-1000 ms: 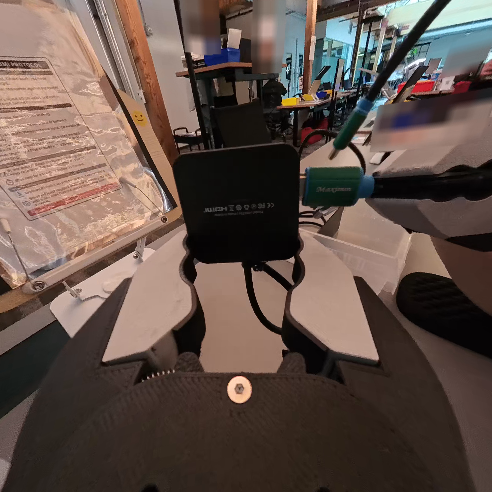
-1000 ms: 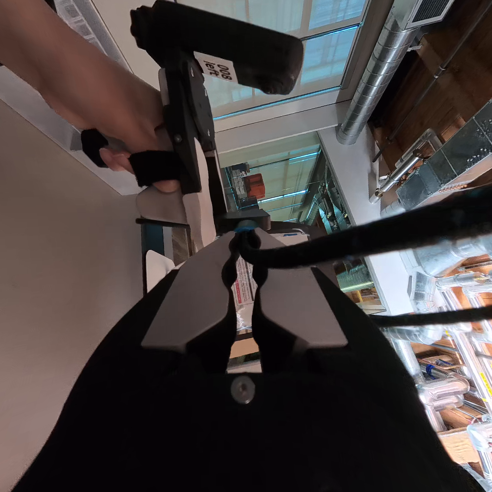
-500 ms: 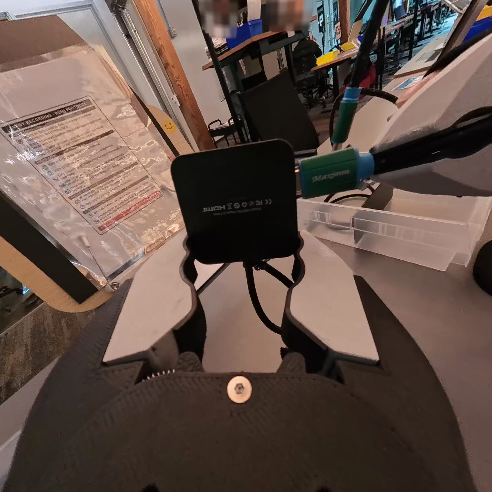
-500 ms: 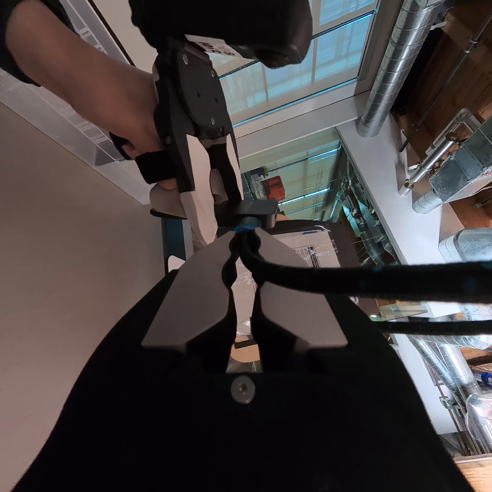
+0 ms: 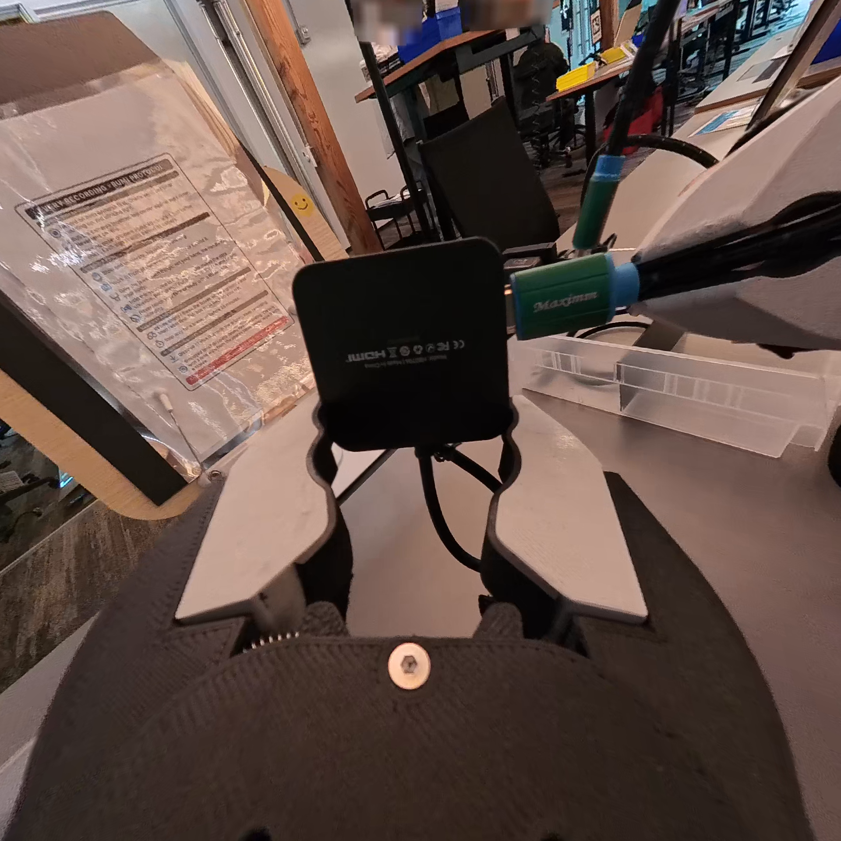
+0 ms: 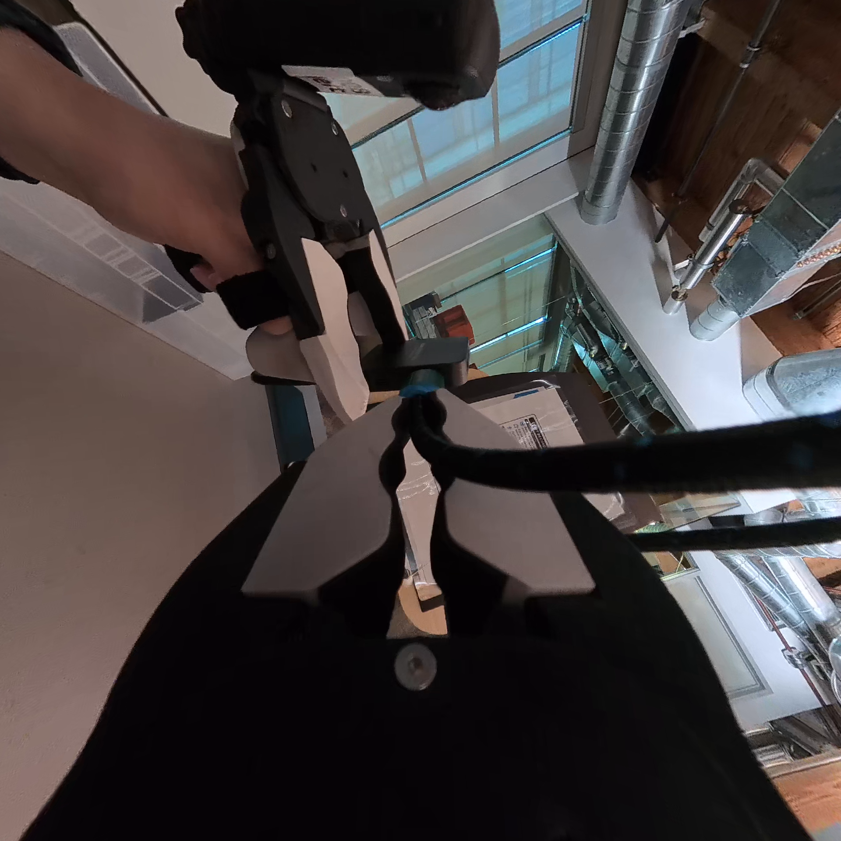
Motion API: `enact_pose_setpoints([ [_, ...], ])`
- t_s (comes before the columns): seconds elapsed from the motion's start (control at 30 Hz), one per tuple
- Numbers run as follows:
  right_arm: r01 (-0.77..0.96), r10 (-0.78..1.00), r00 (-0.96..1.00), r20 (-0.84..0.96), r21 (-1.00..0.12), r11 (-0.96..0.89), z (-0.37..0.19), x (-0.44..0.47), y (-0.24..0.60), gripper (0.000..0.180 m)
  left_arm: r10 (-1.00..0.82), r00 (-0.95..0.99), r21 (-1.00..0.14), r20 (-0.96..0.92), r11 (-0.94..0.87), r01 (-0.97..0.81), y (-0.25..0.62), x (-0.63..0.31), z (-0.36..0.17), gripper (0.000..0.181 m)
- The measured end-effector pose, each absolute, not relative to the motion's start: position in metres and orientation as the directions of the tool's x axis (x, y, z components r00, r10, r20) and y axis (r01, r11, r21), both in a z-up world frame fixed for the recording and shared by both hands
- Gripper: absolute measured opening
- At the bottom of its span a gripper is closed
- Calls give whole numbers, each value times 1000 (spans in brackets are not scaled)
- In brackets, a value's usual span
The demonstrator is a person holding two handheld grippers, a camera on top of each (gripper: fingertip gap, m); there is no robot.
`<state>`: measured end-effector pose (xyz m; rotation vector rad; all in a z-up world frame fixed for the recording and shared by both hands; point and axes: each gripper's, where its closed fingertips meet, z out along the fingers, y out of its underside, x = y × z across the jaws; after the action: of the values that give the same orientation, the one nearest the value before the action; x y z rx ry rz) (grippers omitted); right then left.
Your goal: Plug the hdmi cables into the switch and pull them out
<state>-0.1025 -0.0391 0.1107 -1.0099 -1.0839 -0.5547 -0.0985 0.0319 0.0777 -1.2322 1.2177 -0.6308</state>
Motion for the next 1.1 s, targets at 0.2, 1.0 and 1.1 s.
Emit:
enact_pose_setpoints([
  [0.2, 792, 64, 426, 902, -407, 455, 110, -104, -36, 8, -900, 303, -941, -312, 250, -227, 34, -99, 77, 70],
  [1.0, 754, 100, 478, 872, -467, 462, 110, -101, -34, 8, -863, 319, -911, -392, 314, -267, 34, -105, 82, 70],
  [1.1, 746, 103, 493, 864, -481, 460, 109, -100, -33, 8, -870, 314, -915, -380, 302, -268, 33, -104, 82, 70],
])
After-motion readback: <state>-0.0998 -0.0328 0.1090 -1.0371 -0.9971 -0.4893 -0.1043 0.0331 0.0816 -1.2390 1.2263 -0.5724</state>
